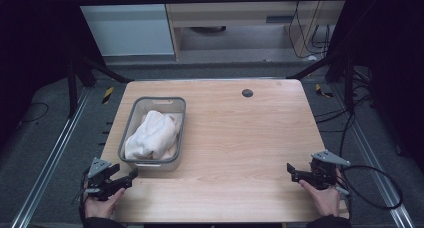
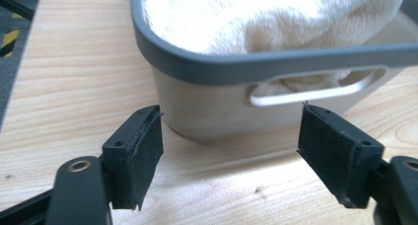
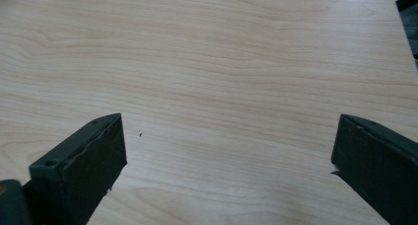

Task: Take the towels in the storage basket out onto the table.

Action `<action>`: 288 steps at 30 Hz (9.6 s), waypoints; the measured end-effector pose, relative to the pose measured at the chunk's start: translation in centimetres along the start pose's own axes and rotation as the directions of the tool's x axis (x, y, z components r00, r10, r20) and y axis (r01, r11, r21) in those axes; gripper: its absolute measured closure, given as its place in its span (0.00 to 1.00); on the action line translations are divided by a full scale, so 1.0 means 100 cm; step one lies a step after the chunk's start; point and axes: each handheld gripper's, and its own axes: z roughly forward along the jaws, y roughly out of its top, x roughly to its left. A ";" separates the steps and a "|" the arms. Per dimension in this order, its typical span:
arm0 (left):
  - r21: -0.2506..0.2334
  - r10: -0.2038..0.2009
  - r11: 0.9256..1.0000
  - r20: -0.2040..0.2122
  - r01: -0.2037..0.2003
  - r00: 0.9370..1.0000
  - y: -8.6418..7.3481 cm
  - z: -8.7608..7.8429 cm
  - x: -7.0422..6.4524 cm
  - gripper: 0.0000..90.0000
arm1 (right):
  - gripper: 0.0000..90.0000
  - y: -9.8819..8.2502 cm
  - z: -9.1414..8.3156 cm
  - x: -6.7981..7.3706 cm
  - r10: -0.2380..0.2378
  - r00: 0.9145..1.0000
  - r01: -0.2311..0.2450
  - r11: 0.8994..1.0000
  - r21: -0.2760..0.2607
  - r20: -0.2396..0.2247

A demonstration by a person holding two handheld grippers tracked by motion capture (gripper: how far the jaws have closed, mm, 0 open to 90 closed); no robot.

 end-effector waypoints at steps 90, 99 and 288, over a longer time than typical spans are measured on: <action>0.175 0.308 0.932 0.074 -0.316 0.949 0.135 0.029 -0.064 0.20 | 0.16 -0.001 0.000 0.005 -0.103 0.995 0.103 0.994 0.027 0.003; 0.222 0.329 0.915 0.077 -0.338 0.941 0.132 0.043 -0.071 0.18 | 0.16 -0.001 0.002 0.005 -0.106 0.994 0.106 0.994 0.038 0.000; 0.091 0.538 0.809 0.281 -0.581 0.794 0.244 0.025 -0.260 0.75 | 0.13 -0.004 0.005 -0.001 -0.132 0.991 0.132 0.984 0.115 -0.009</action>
